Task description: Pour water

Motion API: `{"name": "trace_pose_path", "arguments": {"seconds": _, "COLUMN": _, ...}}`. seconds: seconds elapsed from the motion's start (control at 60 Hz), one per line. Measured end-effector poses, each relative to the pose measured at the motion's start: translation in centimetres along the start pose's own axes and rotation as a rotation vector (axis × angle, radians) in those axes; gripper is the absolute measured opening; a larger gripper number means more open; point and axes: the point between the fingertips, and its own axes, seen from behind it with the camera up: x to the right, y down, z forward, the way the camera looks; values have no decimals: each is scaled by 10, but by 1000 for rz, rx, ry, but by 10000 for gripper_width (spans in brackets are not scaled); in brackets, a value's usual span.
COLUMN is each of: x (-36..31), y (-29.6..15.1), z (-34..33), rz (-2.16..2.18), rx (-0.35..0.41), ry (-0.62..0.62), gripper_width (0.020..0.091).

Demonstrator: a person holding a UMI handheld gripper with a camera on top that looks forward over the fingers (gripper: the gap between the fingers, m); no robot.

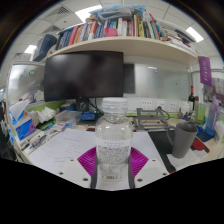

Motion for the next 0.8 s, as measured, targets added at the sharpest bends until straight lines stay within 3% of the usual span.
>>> {"name": "trace_pose_path", "arguments": {"seconds": 0.167, "x": 6, "y": -8, "z": 7, "rz": 18, "rx": -29, "ry": -2, "gripper_width": 437}}
{"name": "trace_pose_path", "arguments": {"seconds": 0.35, "x": 15, "y": -47, "z": 17, "rz": 310, "rx": -43, "ry": -38, "gripper_width": 435}}
{"name": "trace_pose_path", "arguments": {"seconds": 0.483, "x": 30, "y": -89, "z": 20, "rz": 743, "rx": -8, "ry": -51, "gripper_width": 437}}
{"name": "trace_pose_path", "arguments": {"seconds": 0.633, "x": 63, "y": -128, "z": 16, "rz": 1155, "rx": 83, "ry": -73, "gripper_width": 435}}
{"name": "trace_pose_path", "arguments": {"seconds": 0.8, "x": 97, "y": -136, "z": 20, "rz": 1463, "rx": 76, "ry": -88, "gripper_width": 437}}
